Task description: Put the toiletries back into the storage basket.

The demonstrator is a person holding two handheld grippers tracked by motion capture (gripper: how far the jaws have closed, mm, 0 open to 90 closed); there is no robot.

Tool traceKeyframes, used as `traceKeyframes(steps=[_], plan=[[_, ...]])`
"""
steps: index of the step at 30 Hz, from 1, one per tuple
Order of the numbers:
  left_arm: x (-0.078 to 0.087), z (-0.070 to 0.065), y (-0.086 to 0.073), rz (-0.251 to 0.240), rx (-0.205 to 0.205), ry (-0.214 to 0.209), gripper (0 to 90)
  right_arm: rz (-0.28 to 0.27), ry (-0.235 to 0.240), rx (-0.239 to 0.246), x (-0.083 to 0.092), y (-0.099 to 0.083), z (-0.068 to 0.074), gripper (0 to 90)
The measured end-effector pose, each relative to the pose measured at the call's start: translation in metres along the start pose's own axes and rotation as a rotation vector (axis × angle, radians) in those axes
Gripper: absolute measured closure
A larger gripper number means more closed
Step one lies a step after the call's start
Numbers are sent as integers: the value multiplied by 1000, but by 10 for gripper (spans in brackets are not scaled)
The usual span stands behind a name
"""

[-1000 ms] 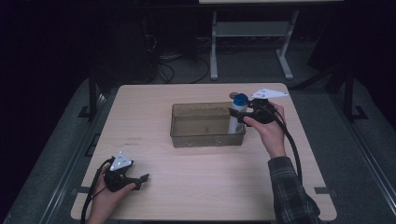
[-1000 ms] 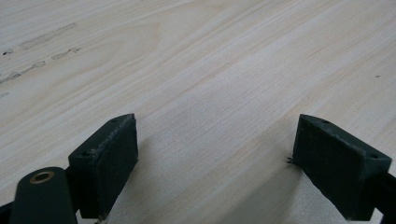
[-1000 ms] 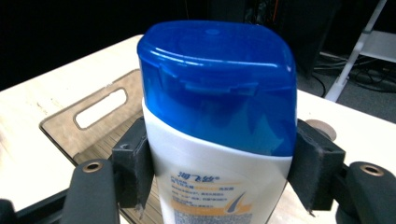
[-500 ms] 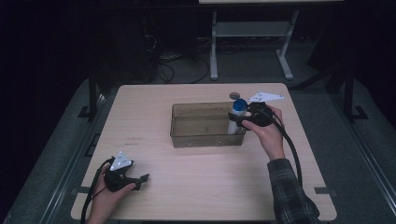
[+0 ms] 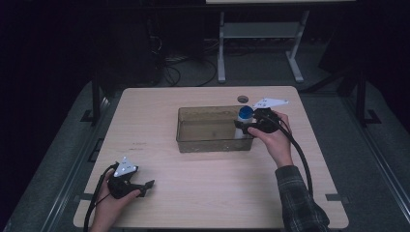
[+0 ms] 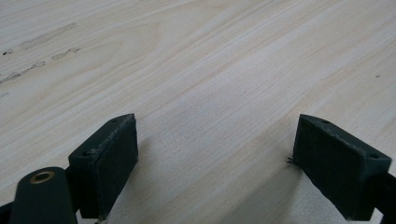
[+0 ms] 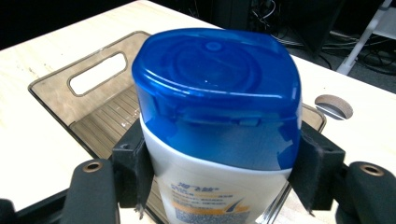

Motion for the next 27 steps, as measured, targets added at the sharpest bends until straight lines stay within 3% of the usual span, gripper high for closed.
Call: traceKeyframes(steps=[19, 27], plan=[[0, 0, 0, 0, 0, 0, 128, 16, 8, -2, -6, -9, 1, 312], [0, 0, 0, 0, -1, -1, 128, -61, 27, -15, 3, -3, 4, 239]])
Point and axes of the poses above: each handheld gripper's, and its own axes: x roughly backward along the jaws, y roughly out of its top, z roughly to its left, the point moved 2 cm from there along -x, roughly forward along the jaws, and after that the axes turned 15 degrees about z, right-handed, at the moved point
